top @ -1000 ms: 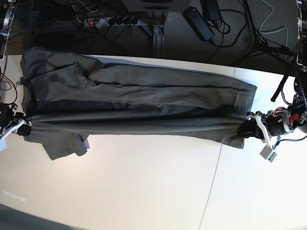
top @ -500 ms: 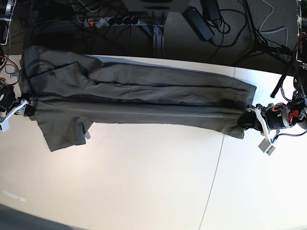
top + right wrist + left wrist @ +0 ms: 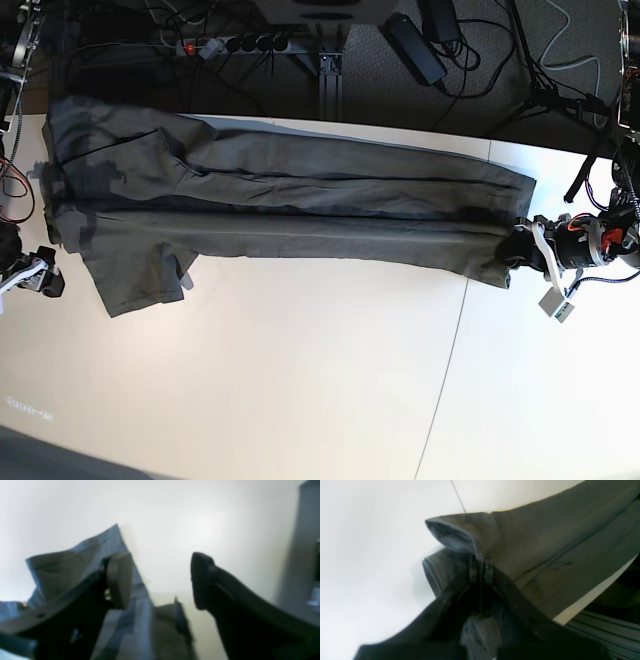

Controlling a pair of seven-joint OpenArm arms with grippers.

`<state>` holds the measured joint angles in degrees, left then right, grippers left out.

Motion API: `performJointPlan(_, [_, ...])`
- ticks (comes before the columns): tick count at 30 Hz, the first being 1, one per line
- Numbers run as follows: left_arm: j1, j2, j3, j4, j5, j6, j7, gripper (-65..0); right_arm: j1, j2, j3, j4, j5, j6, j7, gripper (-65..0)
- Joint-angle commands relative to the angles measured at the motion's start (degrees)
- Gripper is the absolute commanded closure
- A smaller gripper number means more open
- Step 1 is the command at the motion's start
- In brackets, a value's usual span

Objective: Fold the T-shirt properly
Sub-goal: 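Lift both hem corners and fold them over toward the collar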

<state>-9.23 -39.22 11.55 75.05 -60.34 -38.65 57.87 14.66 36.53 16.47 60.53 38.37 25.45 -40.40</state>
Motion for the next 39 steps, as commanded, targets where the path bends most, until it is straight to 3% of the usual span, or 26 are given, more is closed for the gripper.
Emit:
performJointPlan(1, [-1.1,-1.2,-0.6,0.8,-0.7,-1.3,-0.6,0.0,2.1,0.3,-0.2,-1.1,0.4,3.8,0.9,-36.9])
performJointPlan(9, [-1.1,-1.3,-0.6,0.8,-0.7,-1.3,-0.4,0.0,6.0,-4.9,-2.9,-11.0,0.1,4.0,2.0,-36.9])
performJointPlan(20, [-1.1,-1.3,-0.6,0.8,-0.7,-1.3,-0.6,0.0,6.0,-6.3,-15.7,-11.1,-0.4,4.0,2.0,-36.7])
performJointPlan(21, [-1.1,-1.3,-0.6,0.8,-0.7,-1.3,-0.6,0.0,6.0,-6.3,-16.4,-11.1,-0.4,4.0,2.0,-35.4])
performJointPlan(23, [-1.1,-1.2,-0.6,0.8,-0.7,-1.3,-0.7,0.0,6.0,-6.3,-16.8,-11.1,-0.5,4.0,2.0,-25.0])
performJointPlan(26, [-1.1,-1.3,-0.6,0.8,-0.7,-1.3,-2.3,0.0,6.0,-6.2,-16.8,-11.1,-0.7,3.9,2.1,0.0])
performJointPlan(34, [-1.3,-1.3,-0.6,0.9,-0.8,-1.3,-4.9,0.0,7.1,-5.7,-16.7,-9.9,-4.3,3.9,4.6,0.0])
performJointPlan(39, [-1.1,-2.7,-0.6,6.5,-2.2,-1.3,-4.4,0.0,6.4,-3.5,-16.7,-1.1,-3.8,4.0,2.9,0.0])
